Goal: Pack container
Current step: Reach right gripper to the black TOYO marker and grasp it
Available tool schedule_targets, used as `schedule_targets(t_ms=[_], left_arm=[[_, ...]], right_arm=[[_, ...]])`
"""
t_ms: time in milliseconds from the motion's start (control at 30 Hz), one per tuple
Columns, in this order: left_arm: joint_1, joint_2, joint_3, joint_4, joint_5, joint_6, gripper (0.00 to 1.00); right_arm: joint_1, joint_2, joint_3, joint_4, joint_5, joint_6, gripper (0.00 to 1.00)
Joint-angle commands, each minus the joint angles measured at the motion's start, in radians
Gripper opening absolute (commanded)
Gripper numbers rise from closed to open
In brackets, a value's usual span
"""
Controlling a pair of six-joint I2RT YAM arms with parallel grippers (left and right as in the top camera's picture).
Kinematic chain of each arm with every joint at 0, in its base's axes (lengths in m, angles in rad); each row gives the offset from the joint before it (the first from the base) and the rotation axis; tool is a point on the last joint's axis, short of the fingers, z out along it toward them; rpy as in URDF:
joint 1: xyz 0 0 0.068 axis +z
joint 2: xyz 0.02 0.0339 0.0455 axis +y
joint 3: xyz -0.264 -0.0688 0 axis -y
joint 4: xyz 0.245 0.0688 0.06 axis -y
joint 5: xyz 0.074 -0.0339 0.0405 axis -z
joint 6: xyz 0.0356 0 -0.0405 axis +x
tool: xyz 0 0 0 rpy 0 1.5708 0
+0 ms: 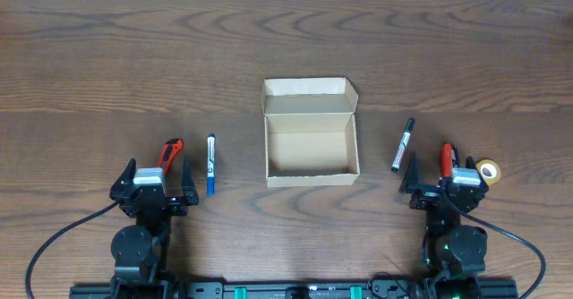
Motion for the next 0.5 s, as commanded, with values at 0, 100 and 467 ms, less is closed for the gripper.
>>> schedule_targets(t_ms=[0, 100, 467], left_arm=[[0.007, -0.009, -0.036, -0.012, 0.018, -0.011, 0.95], [0.007, -0.009, -0.036, -0.012, 0.018, -0.011, 0.95], [0.007, -0.008, -0.036, -0.012, 0.018, -0.011, 0.95]], right_arm=[[-0.026, 0.119, 0.048, -0.009, -0.091, 0.04, 0.99], [-0.05, 0.298, 0.137, -0.009, -0.103, 0.034, 0.99], [-0.11, 1.194, 0.976, -0.464, -0.232, -0.028, 0.99]])
